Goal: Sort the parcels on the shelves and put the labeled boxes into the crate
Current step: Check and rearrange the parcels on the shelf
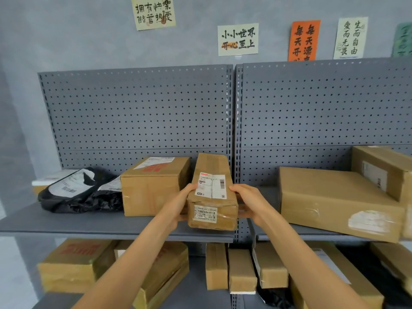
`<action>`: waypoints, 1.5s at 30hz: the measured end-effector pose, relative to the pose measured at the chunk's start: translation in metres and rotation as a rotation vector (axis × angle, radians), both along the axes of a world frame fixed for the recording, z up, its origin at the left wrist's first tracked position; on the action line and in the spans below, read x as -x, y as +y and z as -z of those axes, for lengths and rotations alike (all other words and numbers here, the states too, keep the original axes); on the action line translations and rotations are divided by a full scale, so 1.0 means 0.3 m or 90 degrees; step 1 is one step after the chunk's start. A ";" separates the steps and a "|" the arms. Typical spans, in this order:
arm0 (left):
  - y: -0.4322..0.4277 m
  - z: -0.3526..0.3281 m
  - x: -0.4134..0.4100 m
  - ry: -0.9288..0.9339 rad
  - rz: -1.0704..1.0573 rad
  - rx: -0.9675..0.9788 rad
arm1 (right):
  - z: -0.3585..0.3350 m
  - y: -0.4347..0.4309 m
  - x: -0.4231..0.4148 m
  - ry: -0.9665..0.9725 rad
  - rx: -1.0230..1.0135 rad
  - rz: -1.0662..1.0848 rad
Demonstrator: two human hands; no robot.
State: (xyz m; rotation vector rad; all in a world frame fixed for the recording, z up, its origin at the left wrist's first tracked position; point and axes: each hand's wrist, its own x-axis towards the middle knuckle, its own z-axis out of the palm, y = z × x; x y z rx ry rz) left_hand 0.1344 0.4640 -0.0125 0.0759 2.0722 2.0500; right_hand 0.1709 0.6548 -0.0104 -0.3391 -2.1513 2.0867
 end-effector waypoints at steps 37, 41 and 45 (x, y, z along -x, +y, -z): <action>0.303 -0.114 -0.003 0.477 0.158 0.467 | -0.104 0.236 -0.181 0.100 -0.421 0.317; 0.480 -0.066 -0.033 0.467 0.220 0.422 | -0.088 0.471 -0.284 0.037 -0.559 0.424; 0.640 -0.023 -0.073 0.492 0.227 0.419 | -0.054 0.661 -0.374 -0.090 -0.661 0.443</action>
